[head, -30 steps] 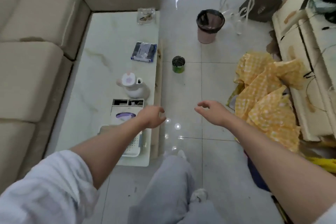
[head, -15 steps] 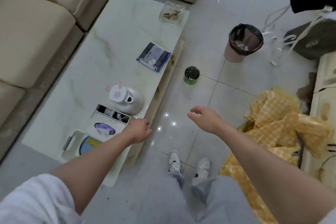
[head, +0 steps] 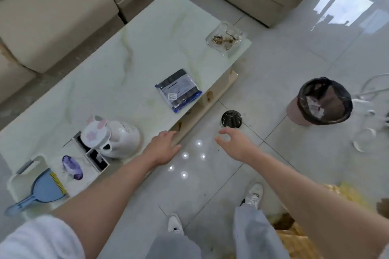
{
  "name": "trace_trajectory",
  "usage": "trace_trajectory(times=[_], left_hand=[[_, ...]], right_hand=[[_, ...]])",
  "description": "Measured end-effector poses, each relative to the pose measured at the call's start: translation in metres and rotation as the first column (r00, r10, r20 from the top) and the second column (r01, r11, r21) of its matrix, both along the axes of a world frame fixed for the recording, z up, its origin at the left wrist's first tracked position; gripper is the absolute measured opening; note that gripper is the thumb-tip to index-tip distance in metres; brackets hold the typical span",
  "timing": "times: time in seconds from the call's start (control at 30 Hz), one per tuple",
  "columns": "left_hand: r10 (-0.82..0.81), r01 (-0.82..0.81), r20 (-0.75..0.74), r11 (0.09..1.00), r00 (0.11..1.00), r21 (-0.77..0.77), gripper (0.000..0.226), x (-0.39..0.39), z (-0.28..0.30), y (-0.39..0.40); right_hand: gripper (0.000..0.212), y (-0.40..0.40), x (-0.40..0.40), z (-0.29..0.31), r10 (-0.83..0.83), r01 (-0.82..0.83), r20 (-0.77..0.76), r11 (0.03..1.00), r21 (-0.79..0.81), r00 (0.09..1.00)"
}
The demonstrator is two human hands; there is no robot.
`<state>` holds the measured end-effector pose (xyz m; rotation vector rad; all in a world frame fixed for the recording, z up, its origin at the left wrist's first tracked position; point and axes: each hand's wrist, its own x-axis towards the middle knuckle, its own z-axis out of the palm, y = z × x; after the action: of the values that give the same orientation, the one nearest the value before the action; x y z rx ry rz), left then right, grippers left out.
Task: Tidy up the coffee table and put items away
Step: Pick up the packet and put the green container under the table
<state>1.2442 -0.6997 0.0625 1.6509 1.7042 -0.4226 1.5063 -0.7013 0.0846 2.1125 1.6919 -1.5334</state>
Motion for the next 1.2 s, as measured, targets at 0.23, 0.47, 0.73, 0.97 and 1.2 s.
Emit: trace_trajectory(times=[0.23, 0.47, 0.73, 0.97, 1.2], left_hand=[[0.053, -0.026, -0.073, 0.943, 0.996, 0.331, 0.095, 0.016, -0.097, 0.073], [-0.085, 0.129, -0.097, 0.694, 0.992, 0.708, 0.089, 0.001, -0.209, 0.131], [-0.042, 0.083, -0.072, 0.557, 0.997, 0.826, 0.084, -0.006, -0.235, 0.132], [-0.008, 0.072, -0.082, 0.563, 0.997, 0.823, 0.082, -0.005, -0.231, 0.126], [-0.025, 0.089, -0.089, 0.512, 0.996, 0.855, 0.085, -0.005, -0.233, 0.124]], right_hand=[[0.042, 0.12, 0.013, -0.102, 0.166, -0.173, 0.056, 0.968, 0.18, 0.985], [0.049, 0.224, -0.031, -0.205, 0.334, -0.373, 0.176, 0.736, 0.566, 0.926], [0.048, 0.227, -0.05, -0.274, 0.182, -0.249, 0.181, 0.49, 0.836, 0.966], [0.026, 0.226, -0.022, -0.265, 0.271, -0.017, -0.15, 0.53, 0.848, 0.951], [0.035, 0.208, 0.011, -0.362, -0.238, 0.316, -0.233, 0.863, 0.394, 0.943]])
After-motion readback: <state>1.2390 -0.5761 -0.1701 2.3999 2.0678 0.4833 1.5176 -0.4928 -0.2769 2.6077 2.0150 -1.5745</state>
